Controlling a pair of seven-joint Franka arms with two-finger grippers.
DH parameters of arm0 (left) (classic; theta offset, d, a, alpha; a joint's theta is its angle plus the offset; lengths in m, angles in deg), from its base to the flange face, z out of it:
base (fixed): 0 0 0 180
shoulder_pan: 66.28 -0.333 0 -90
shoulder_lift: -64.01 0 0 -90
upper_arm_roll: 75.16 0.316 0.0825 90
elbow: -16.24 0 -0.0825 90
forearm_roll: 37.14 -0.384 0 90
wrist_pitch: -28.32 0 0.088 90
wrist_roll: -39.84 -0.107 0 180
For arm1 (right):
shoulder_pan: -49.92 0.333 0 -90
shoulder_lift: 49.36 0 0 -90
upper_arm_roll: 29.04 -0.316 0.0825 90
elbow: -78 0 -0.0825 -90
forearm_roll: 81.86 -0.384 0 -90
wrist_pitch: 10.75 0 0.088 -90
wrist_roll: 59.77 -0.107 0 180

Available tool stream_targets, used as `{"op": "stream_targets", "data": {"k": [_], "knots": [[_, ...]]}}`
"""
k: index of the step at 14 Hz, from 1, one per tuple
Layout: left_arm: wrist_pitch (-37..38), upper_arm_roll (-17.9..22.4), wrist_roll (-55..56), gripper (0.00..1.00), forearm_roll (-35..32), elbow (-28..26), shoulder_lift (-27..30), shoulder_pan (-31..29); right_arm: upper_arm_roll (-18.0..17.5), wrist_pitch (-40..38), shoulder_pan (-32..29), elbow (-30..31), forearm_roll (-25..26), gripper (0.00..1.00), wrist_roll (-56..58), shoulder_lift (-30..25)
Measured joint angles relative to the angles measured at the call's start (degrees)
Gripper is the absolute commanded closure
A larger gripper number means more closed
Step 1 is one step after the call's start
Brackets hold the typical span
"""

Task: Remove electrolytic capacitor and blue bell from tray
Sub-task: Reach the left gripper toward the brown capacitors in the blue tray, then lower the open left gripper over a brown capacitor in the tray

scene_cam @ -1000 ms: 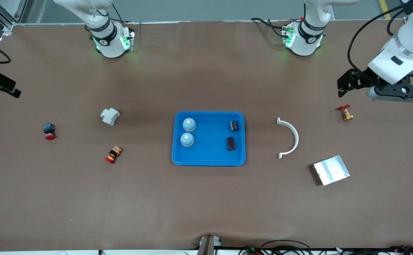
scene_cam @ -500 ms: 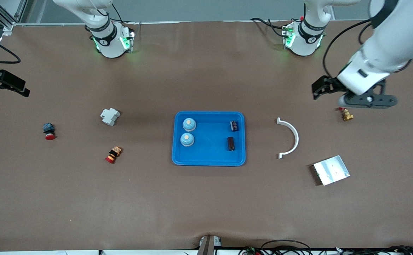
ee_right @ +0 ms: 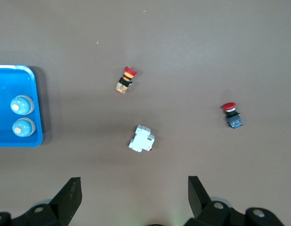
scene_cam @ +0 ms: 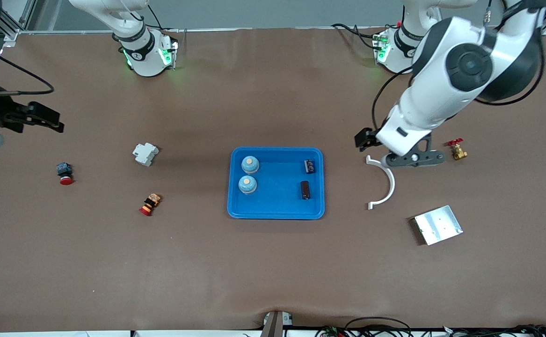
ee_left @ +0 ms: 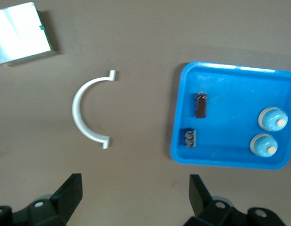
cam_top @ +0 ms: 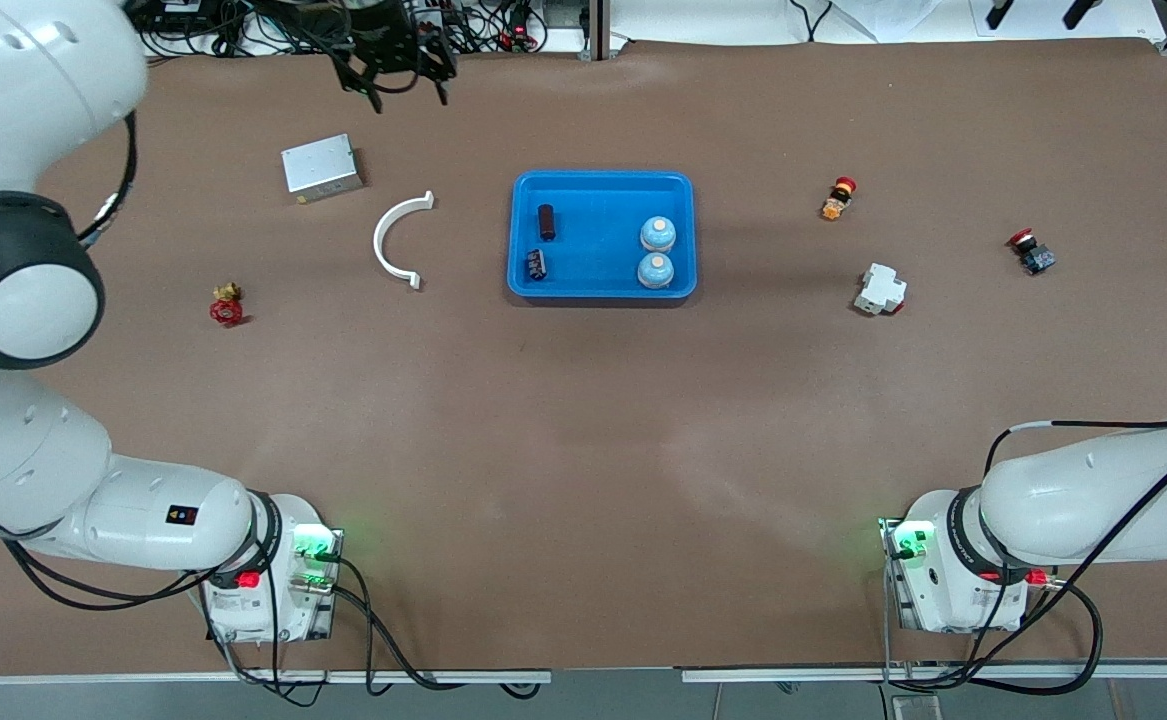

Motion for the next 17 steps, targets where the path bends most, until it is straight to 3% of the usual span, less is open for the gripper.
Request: {"op": "stream_targets", "data": {"k": [5,9,17], "knots": [[-7.0,0.0,9.5,0.0,-4.3,0.3,-8.3,6.0,0.0,0.2,1.0,0.1,0.0,0.0,-0.1,3.0],[-11.9,0.0,13.3,0.0,-5.1,1.6,-14.2,7.3,0.0,0.3,1.2,0.1,0.0,0.0,-0.1,3.4],[-17.8,0.1,23.4,0.0,-13.7,5.5,-24.9,11.8,0.1,0.3,1.3,0.3,-1.8,0.0,-0.1,3.9]]}}
